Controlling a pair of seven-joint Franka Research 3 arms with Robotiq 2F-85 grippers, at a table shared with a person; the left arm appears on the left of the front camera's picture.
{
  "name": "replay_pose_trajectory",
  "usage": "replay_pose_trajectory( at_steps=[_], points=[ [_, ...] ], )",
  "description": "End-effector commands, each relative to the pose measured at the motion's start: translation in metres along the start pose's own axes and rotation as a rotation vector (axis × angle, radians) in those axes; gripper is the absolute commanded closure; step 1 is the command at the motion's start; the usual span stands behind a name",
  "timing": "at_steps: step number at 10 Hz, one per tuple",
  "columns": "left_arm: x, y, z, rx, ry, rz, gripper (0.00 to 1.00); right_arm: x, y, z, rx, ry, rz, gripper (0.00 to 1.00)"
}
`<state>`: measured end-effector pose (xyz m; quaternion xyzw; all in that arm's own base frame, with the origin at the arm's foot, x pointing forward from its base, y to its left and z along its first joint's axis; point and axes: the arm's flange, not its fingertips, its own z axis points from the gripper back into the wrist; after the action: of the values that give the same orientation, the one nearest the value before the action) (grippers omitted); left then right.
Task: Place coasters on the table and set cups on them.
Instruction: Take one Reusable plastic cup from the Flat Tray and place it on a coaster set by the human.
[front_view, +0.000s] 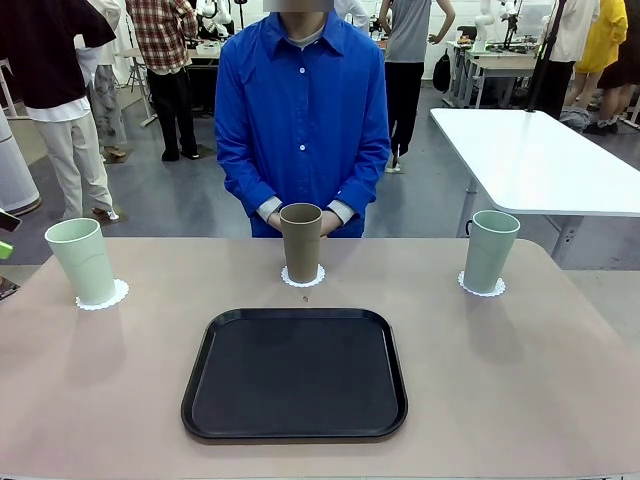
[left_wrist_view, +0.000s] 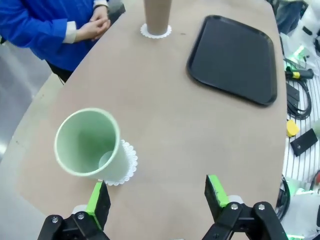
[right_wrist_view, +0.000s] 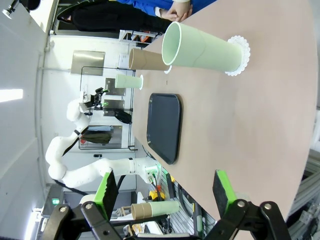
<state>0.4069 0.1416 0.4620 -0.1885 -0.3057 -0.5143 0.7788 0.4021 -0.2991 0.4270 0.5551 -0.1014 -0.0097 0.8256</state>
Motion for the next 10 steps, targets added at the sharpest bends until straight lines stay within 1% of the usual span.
replay_pose_trajectory(
  at_steps=[1, 2, 3, 4, 5, 6, 10],
  points=[
    [0.018, -0.031, 0.002, 0.026, 0.115, -0.039, 0.0, 0.0, 0.001, 0.0, -0.008, -0.002, -0.009, 0.0],
    [0.027, -0.038, 0.002, 0.044, 0.166, -0.035, 0.0, 0.0, 0.001, 0.0, -0.008, -0.002, -0.009, 0.0],
    [0.032, -0.043, 0.001, 0.034, 0.187, -0.055, 0.0, 0.0, 0.001, 0.0, -0.008, -0.002, -0.009, 0.0],
    [0.036, -0.045, 0.001, 0.052, 0.206, -0.071, 0.0, 0.0, 0.001, 0.0, -0.008, -0.002, -0.009, 0.0],
    [0.037, -0.046, 0.003, 0.065, 0.193, -0.062, 0.0, 0.0, 0.001, 0.0, -0.008, -0.002, -0.009, 0.0],
    [0.035, -0.04, 0.007, 0.031, 0.167, -0.079, 0.0, 0.0, 0.001, 0.0, -0.008, -0.002, -0.009, 0.0],
    [0.035, -0.04, 0.007, 0.031, 0.167, -0.079, 0.0, 0.0, 0.001, 0.0, -0.008, -0.002, -0.009, 0.0]
  ],
)
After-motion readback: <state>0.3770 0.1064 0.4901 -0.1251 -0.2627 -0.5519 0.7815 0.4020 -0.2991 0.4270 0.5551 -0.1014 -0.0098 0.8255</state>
